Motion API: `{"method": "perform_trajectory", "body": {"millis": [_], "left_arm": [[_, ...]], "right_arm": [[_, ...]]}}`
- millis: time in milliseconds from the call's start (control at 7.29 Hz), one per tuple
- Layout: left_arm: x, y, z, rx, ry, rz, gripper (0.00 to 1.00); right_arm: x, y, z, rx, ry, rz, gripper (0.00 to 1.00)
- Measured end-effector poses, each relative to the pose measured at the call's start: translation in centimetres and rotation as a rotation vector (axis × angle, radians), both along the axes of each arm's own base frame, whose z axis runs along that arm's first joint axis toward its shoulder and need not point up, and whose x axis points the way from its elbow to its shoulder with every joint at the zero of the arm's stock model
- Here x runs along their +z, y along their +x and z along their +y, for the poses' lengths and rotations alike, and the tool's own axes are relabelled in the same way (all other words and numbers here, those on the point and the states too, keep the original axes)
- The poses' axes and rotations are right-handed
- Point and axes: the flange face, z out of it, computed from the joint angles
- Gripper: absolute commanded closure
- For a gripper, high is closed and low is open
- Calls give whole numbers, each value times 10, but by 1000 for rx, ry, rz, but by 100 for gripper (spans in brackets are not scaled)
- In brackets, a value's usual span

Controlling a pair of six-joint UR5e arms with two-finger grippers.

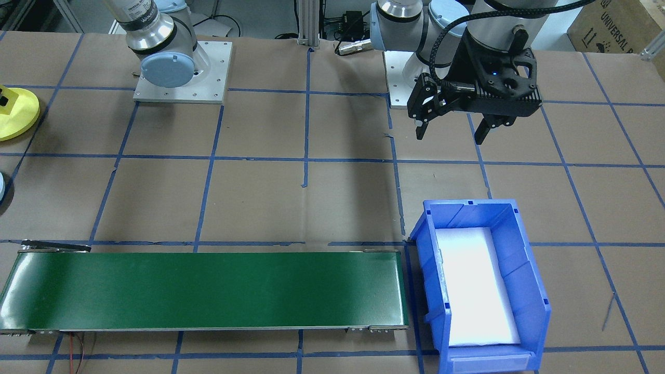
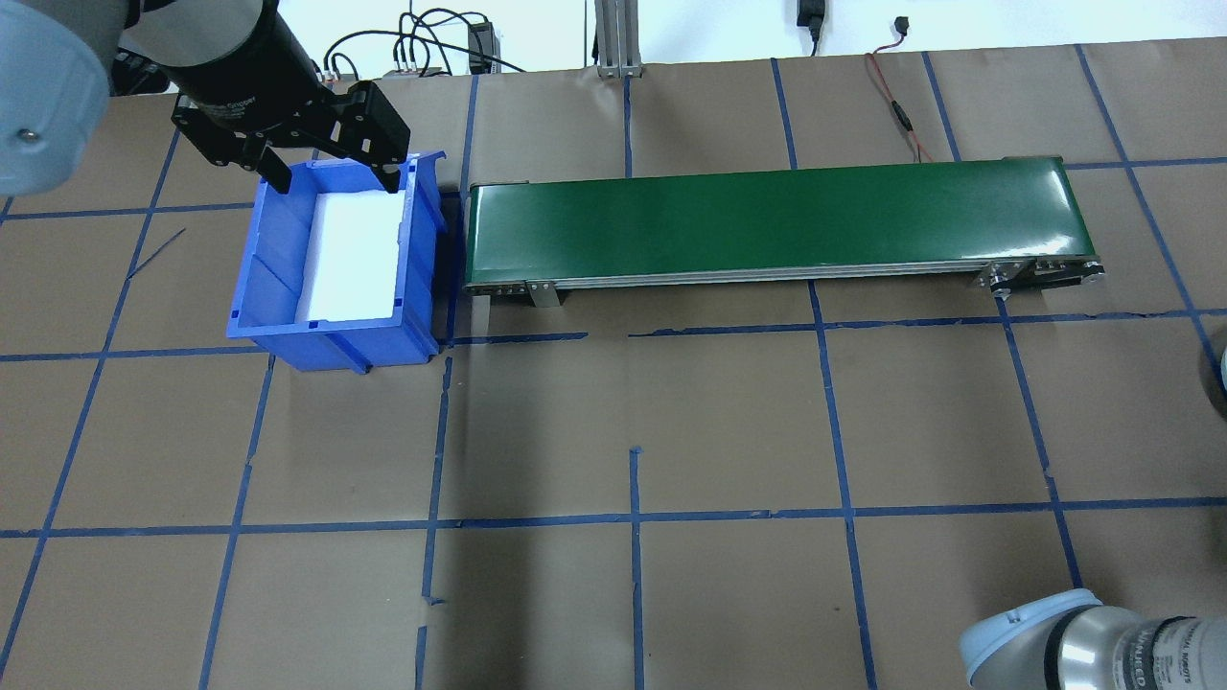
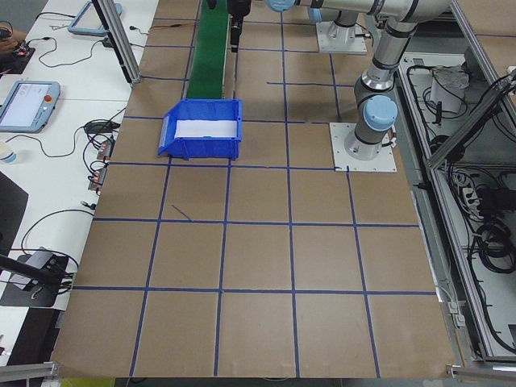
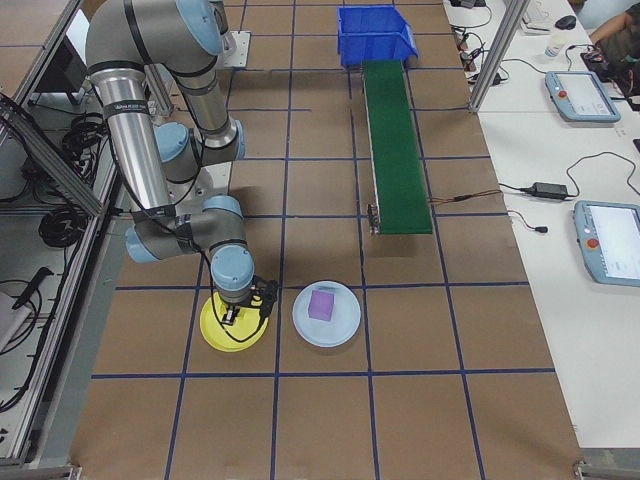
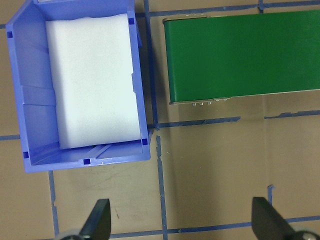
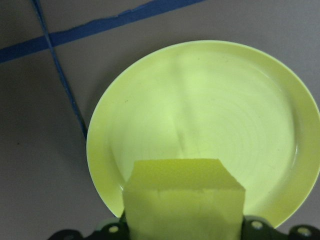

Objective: Move block left to right into plate

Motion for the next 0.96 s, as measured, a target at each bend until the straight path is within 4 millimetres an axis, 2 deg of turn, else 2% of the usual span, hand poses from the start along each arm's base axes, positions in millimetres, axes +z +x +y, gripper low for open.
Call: {"method": "perform_trajectory", "body": {"millis": [411,549,686,823,960], "left_arm": [[0,0,0,0,0,1,0],[0,0,0,0,0,1,0],[0,0,0,0,0,1,0],[0,0,0,0,0,0,0],[0,0,0,0,0,0,0]], "right_arm": [[4,3,-7,-33,-34,-4,0],[17,14,-27,-35,-29,18,0],[41,45,-73,-22,0,40,0],[68,95,-130,-12,51,40,0],[97,157,-187,21,90,49,0]]}}
